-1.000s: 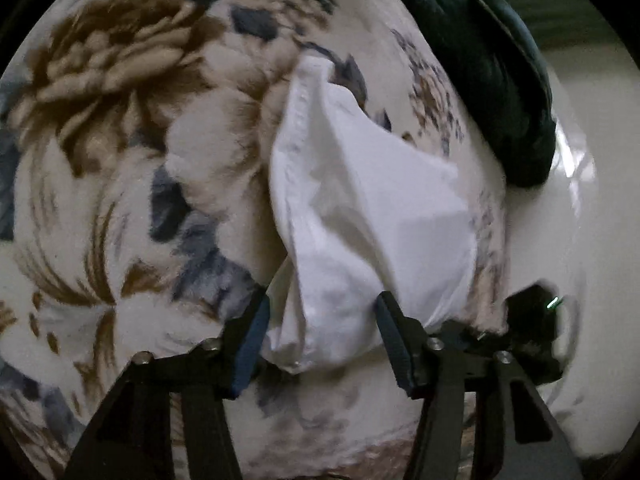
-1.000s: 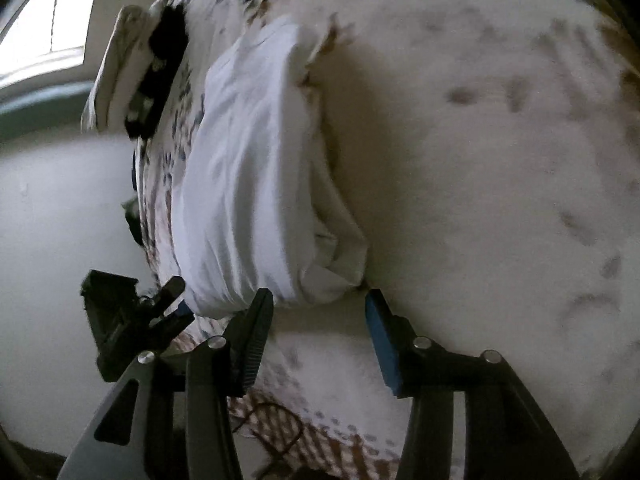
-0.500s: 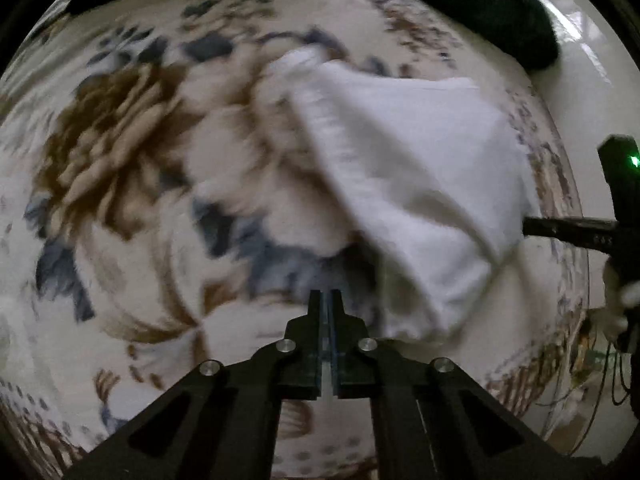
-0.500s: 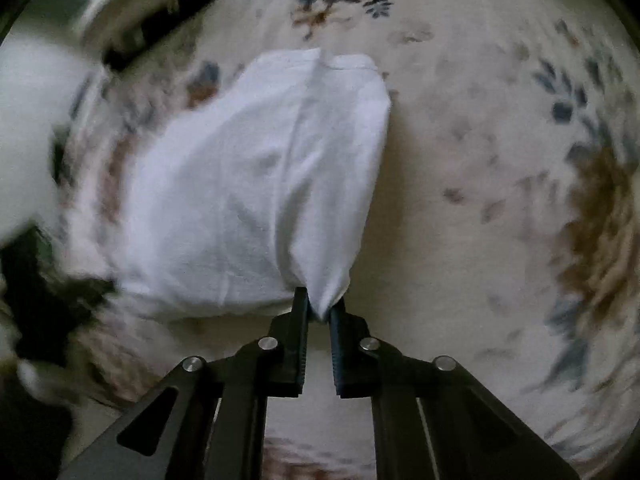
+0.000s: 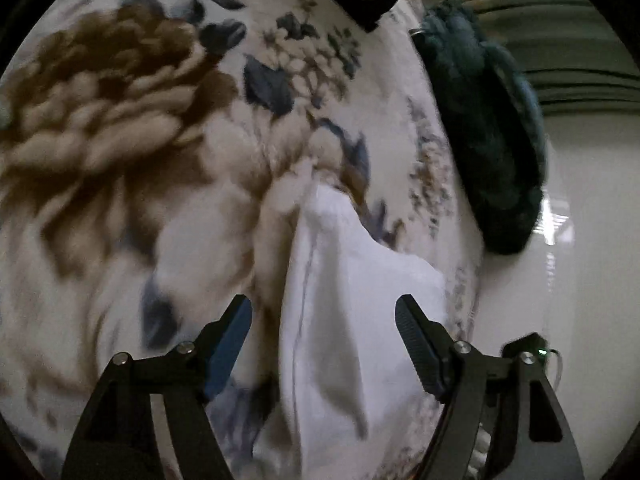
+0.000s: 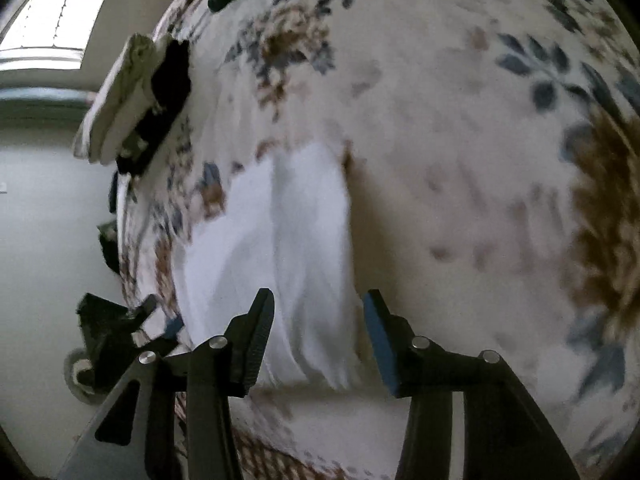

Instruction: Fold small clothes

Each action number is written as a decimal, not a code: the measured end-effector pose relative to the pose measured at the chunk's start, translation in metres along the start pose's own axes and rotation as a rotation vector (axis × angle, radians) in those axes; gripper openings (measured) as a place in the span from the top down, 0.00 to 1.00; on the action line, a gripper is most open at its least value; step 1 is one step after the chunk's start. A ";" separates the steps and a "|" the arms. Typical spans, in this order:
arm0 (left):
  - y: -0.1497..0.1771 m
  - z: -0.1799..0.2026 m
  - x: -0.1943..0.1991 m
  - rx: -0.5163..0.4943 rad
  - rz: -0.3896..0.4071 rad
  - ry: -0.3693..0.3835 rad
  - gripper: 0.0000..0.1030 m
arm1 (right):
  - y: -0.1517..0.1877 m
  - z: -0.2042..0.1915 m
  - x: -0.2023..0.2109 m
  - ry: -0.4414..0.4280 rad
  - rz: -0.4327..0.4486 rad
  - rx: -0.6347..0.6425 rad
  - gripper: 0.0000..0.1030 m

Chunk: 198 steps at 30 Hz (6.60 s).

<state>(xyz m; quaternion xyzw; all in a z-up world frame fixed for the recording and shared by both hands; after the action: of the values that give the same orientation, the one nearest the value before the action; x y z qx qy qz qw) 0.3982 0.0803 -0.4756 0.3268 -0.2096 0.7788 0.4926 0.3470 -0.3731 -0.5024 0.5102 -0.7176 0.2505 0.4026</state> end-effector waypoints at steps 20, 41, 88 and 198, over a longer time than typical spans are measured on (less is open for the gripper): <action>0.016 0.054 0.008 -0.255 -0.004 -0.229 0.33 | -0.019 -0.034 -0.009 0.122 0.032 0.157 0.46; 0.062 0.020 -0.052 -0.127 -0.091 -0.173 0.26 | 0.031 -0.030 -0.067 0.250 -0.112 0.305 0.31; -0.467 0.121 0.124 -0.390 0.156 -0.202 0.76 | -0.303 -0.453 -0.121 -0.106 0.195 0.181 0.71; 0.071 0.291 0.467 -0.651 0.647 -0.542 0.00 | 0.264 -0.505 0.389 0.444 0.802 0.555 0.00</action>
<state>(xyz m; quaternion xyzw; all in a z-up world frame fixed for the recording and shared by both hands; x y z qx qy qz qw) 0.2814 0.1554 0.0612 0.2652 -0.6501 0.6734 0.2316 0.2028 -0.0973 0.1136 0.2181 -0.6606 0.6668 0.2672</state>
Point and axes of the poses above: each gripper's, at about its wrist camera, not at the fingertips, and x roughly against the way its jaws point, z to its right, y to its underside, the point moved 1 cm from there along -x, roughly the way its jaws point, and after that the axes turned 2 degrees about y, right-handed, at the moved point
